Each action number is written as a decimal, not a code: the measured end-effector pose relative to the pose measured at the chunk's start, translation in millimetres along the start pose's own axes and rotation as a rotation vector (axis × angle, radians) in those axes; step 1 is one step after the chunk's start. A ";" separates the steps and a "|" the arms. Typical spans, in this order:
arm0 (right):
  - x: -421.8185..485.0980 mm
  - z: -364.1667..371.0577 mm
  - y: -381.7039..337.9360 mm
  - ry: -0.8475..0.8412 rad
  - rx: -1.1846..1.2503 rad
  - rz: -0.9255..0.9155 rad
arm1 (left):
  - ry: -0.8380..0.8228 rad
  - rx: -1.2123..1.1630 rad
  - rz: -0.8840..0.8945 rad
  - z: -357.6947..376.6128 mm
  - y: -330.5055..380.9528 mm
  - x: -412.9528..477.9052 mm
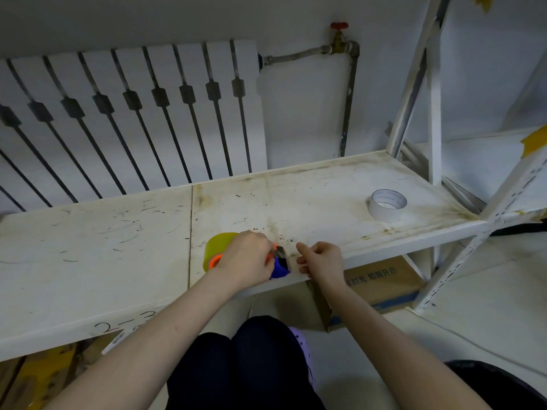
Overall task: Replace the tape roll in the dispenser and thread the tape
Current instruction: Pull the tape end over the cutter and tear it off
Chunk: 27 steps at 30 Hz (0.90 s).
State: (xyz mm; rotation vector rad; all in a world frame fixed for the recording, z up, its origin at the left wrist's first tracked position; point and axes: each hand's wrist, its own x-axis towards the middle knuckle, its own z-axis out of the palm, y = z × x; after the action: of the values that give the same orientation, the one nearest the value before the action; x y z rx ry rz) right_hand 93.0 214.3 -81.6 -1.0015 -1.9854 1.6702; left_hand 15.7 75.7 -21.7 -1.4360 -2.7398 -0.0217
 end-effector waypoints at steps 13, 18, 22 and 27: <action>-6.5 -8.0 -7.4 0.097 -0.243 -0.190 | -0.006 -0.127 -0.002 -0.7 -6.8 -2.0; -6.6 -9.9 -4.0 0.096 -0.384 -0.223 | -0.025 -0.149 -0.010 0.8 -8.5 -2.2; -8.8 -10.3 -3.9 0.077 -0.409 -0.257 | -0.023 -0.111 -0.011 -2.1 -4.3 -1.6; -10.0 -14.9 -17.8 0.113 -0.360 -0.397 | 0.021 0.047 -0.074 -6.3 7.9 4.1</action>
State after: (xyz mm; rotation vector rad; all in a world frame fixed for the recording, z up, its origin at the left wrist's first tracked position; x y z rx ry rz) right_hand 104.7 216.7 -59.3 -0.7242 -2.2722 1.0510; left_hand 20.1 83.3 -15.2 -1.3155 -2.7556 0.0243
